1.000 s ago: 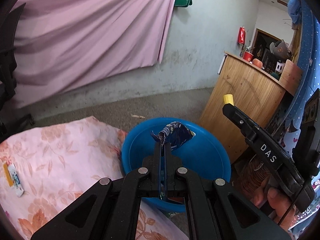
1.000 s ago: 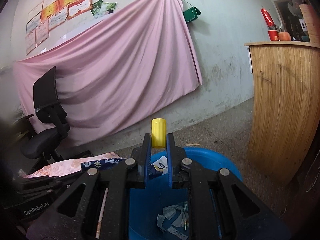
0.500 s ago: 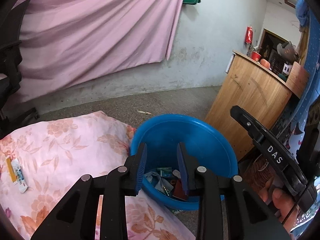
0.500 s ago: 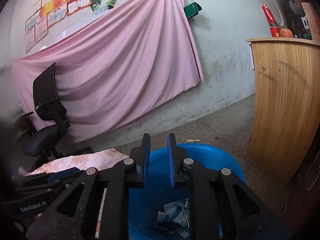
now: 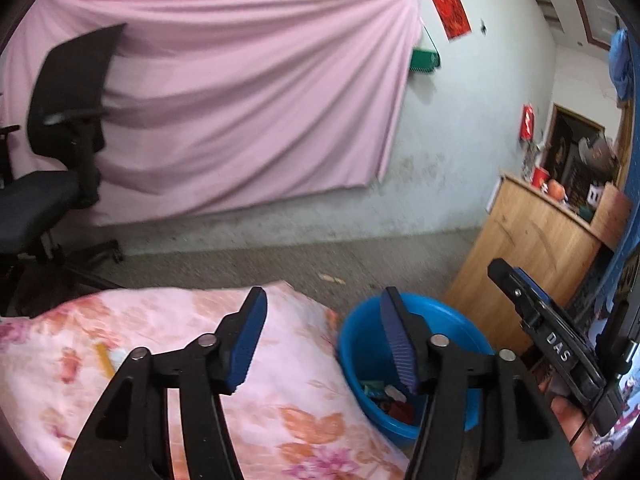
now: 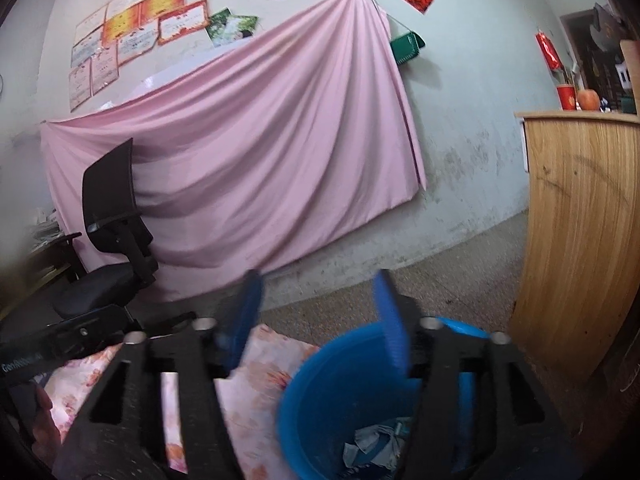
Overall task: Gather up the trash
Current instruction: 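Reach both tools back to the bed toward the remaining packets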
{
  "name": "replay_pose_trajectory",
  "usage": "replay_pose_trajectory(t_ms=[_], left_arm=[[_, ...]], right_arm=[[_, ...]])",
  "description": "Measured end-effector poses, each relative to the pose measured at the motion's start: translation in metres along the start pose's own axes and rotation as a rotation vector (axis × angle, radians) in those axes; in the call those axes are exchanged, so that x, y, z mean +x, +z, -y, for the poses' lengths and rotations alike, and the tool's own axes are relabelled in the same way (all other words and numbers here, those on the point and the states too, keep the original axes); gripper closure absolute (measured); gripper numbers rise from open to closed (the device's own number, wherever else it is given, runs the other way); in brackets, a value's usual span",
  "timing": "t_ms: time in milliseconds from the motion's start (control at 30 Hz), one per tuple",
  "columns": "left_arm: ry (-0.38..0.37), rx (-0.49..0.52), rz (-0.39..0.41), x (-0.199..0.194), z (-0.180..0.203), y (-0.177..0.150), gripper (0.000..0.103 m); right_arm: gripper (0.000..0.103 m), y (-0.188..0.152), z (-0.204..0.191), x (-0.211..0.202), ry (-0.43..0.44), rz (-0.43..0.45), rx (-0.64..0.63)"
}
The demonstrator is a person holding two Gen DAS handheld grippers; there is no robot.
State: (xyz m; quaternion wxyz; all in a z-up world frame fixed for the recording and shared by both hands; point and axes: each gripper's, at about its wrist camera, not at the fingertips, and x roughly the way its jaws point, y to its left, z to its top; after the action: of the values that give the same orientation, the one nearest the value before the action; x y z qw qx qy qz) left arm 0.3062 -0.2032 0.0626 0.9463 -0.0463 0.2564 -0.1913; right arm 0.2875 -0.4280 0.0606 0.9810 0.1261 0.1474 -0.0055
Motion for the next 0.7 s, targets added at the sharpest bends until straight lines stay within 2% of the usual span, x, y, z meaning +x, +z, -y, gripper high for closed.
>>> replay_pose_trajectory(t_ms=[33, 67, 133, 200, 300, 400, 500, 700], left_arm=[[0.006, -0.007, 0.011, -0.005, -0.005, 0.002, 0.042], [0.014, -0.021, 0.031, -0.012, -0.014, 0.003, 0.038], [0.039, -0.05, 0.076, -0.024, -0.029, 0.004, 0.012], [0.08, -0.083, 0.14, -0.041, -0.046, 0.002, 0.003], [0.118, -0.088, 0.194, -0.057, -0.065, -0.001, 0.002], [0.194, -0.054, 0.235, -0.075, -0.08, -0.007, 0.002], [0.239, -0.034, 0.268, -0.09, -0.091, -0.015, 0.002], [0.308, -0.06, 0.333, -0.115, -0.123, -0.029, 0.002]], right_arm=[[0.003, 0.001, -0.006, -0.002, 0.003, 0.015, -0.003], [0.0, 0.002, -0.01, -0.003, 0.005, 0.028, -0.007], [0.0, 0.005, -0.022, -0.007, 0.014, 0.06, -0.015], [0.0, 0.008, -0.034, -0.009, 0.029, 0.085, -0.023], [0.0, 0.009, -0.048, -0.011, 0.042, 0.117, -0.032], [0.0, 0.009, -0.065, -0.015, 0.077, 0.157, -0.048], [0.0, 0.008, -0.08, -0.019, 0.112, 0.195, -0.059], [0.0, 0.001, -0.119, -0.03, 0.179, 0.273, -0.129]])
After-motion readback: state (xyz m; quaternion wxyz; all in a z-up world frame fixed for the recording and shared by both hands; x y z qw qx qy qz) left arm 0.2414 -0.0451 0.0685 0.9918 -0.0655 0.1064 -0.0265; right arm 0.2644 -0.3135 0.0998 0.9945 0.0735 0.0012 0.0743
